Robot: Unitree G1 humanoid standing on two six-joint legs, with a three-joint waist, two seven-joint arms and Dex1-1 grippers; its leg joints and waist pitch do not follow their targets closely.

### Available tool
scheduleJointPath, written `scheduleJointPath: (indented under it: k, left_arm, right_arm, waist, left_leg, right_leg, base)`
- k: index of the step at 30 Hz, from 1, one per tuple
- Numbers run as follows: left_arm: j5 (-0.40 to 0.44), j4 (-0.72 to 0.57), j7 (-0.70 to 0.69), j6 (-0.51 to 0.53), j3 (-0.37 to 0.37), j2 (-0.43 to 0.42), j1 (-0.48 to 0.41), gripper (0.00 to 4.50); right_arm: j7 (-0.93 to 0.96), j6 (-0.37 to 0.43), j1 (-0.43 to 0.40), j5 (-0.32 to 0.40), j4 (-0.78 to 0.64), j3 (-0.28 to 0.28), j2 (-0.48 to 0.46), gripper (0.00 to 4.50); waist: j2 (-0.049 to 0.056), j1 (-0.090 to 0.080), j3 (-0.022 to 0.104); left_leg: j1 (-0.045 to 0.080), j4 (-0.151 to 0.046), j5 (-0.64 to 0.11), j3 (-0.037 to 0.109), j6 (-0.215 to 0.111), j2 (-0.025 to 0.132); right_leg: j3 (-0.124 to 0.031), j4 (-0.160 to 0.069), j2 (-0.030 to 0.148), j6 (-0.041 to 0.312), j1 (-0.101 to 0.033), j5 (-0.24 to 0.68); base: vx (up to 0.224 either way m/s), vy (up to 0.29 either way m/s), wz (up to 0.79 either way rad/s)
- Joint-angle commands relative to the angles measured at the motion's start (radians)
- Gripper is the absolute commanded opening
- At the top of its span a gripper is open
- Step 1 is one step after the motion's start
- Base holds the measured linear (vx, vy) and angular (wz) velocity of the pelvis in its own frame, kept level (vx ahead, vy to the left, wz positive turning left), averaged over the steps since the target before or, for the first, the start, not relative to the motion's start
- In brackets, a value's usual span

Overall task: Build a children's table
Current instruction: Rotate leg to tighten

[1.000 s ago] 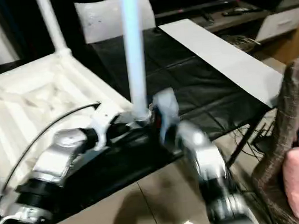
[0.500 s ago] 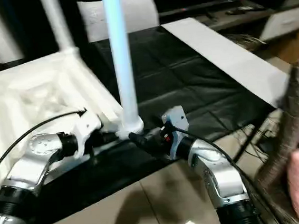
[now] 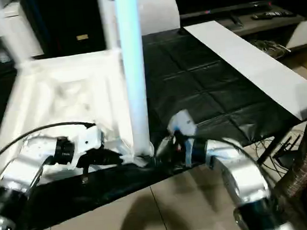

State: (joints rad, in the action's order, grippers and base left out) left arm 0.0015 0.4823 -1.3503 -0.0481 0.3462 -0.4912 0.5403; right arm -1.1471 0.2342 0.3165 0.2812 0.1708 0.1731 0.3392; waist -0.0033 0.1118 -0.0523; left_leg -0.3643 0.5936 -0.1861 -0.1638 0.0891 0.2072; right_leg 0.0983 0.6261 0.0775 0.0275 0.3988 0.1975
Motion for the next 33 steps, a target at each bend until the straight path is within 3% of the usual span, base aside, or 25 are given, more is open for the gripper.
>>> scheduleJointPath:
  k: [1, 2, 3, 4, 14, 25, 31, 32, 33]
  left_arm:
    - [0.023, -0.009, -0.065, -0.043, 0.064, 0.014, 0.03, 0.0]
    - [0.027, -0.003, -0.075, -0.052, 0.071, 0.015, 0.037, 0.0]
    - [0.031, 0.016, -0.091, -0.071, 0.078, 0.021, 0.049, 0.0]
    - [0.031, 0.016, -0.091, -0.071, 0.078, 0.021, 0.049, 0.0]
    - [0.041, 0.069, -0.146, -0.121, 0.104, 0.022, 0.085, 0.0]
    - [0.047, 0.102, -0.136, -0.129, 0.099, 0.025, 0.095, 0.0]
    - [0.025, 0.092, -0.058, -0.043, 0.053, 0.037, 0.084, 0.0]
    - [0.024, 0.089, -0.048, -0.033, 0.048, 0.038, 0.082, 0.0]
    - [0.024, 0.082, -0.02, -0.006, 0.037, 0.038, 0.078, 0.0]
  right_arm:
    - [-0.056, -0.014, 0.027, 0.006, 0.031, 0.019, 0.019, 3.7]
    - [-0.077, -0.016, 0.047, 0.005, 0.053, 0.023, 0.021, 3.66]
    - [-0.107, -0.016, 0.075, 0.008, 0.084, 0.026, 0.025, 3.66]
    - [-0.107, -0.016, 0.075, 0.008, 0.084, 0.026, 0.025, 3.55]
    - [-0.288, -0.041, 0.18, -0.003, 0.215, 0.083, 0.059, 2.72]
    - [-0.322, -0.046, 0.198, -0.002, 0.241, 0.097, 0.041, 2.04]
    - [-0.248, 0.017, 0.161, 0.04, 0.182, 0.067, -0.005, 1.98]
    - [-0.231, 0.021, 0.156, 0.041, 0.176, 0.062, -0.012, 1.98]
    - [-0.19, 0.026, 0.147, 0.038, 0.167, 0.054, -0.028, 1.98]
  waist:
    - [-0.006, -0.01, 0.066]
    - [-0.004, -0.007, 0.067]
    - [-0.013, -0.009, 0.066]
    - [-0.009, -0.004, 0.069]
    - [-0.014, -0.002, 0.072]
    - [-0.017, 0.0, 0.072]
    - [-0.016, 0.0, 0.069]
    - [-0.007, 0.0, 0.068]
    - [-0.01, -0.002, 0.068]
  left_leg:
    - [0.008, -0.067, -0.158, -0.002, -0.043, 0.028]
    - [0.012, -0.066, -0.15, -0.004, -0.046, 0.031]
    - [0.006, -0.066, -0.144, -0.004, -0.048, 0.03]
    - [0.008, -0.065, -0.133, -0.005, -0.05, 0.029]
    - [0.004, -0.059, -0.105, -0.007, -0.064, 0.03]
    - [0.007, -0.059, -0.112, -0.008, -0.058, 0.031]
    - [0.007, -0.061, -0.122, -0.007, -0.053, 0.031]
    - [0.008, -0.062, -0.135, -0.007, -0.046, 0.031]
    - [0.007, -0.063, -0.141, -0.006, -0.04, 0.031]
  right_leg:
    - [-0.063, -0.079, 0.071, 0.174, -0.055, 0.183]
    - [-0.064, -0.077, 0.071, 0.184, -0.051, 0.162]
    - [-0.063, -0.075, 0.07, 0.185, -0.056, 0.157]
    - [-0.063, -0.073, 0.072, 0.186, -0.056, 0.15]
    - [-0.061, -0.065, 0.071, 0.202, -0.058, 0.107]
    - [-0.061, -0.067, 0.071, 0.2, -0.056, 0.132]
    - [-0.061, -0.07, 0.071, 0.195, -0.056, 0.156]
    - [-0.061, -0.074, 0.072, 0.192, -0.054, 0.171]
    - [-0.061, -0.074, 0.072, 0.188, -0.055, 0.181]
  base:
    - [0.0, 0.0, 0.0]
    - [0.0, 0.0, 0.0]
    - [0.0, 0.0, 0.0]
    - [0.0, 0.0, 0.0]
    - [0.0, 0.0, 0.0]
    - [0.0, 0.0, 0.0]
    - [0.0, 0.0, 0.0]
    - [0.0, 0.0, 0.0]
    - [0.0, 0.0, 0.0]
